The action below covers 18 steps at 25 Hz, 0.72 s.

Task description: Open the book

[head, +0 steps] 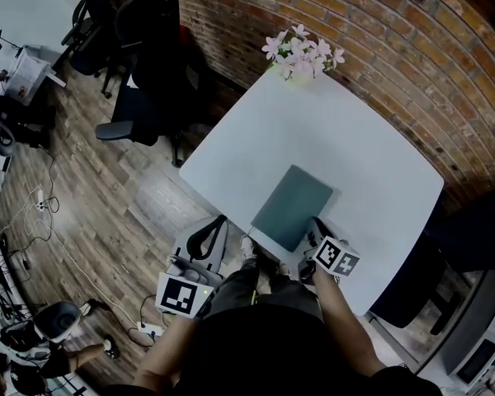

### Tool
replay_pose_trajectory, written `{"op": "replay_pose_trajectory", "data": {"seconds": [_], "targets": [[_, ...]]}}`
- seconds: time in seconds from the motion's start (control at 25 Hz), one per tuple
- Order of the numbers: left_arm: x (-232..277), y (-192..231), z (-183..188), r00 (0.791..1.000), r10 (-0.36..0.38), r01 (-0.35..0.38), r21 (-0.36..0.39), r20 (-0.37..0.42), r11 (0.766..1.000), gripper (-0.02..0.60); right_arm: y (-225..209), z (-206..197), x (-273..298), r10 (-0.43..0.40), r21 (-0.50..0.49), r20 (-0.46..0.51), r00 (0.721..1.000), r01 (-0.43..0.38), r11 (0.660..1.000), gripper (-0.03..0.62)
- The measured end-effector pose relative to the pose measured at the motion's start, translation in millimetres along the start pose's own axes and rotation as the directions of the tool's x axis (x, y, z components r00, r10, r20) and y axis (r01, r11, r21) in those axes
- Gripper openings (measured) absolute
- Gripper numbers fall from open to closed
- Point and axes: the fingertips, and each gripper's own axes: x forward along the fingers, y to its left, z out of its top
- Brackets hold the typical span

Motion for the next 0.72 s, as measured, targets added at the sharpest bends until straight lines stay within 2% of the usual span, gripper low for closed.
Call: {"op": "replay_pose_trajectory", "data": {"seconds": [0.28, 0.72], "targets": [[-0.1, -2.3, 0.3, 1.000, -0.002, 0.002, -0.004, 0.005, 1.000, 0.026, 26.4, 16.7, -11.5, 0.052, -0.057, 0.044, 0.998, -0.049, 0.997, 0.054], [-0.5, -1.3, 3.2, 1.000, 0.007, -0.006, -0.011, 0.021, 1.000, 0.026, 54.5, 26.5, -15.4, 0.079, -0.235, 0.059, 0.995, -0.063, 0.970, 0.058]]}}
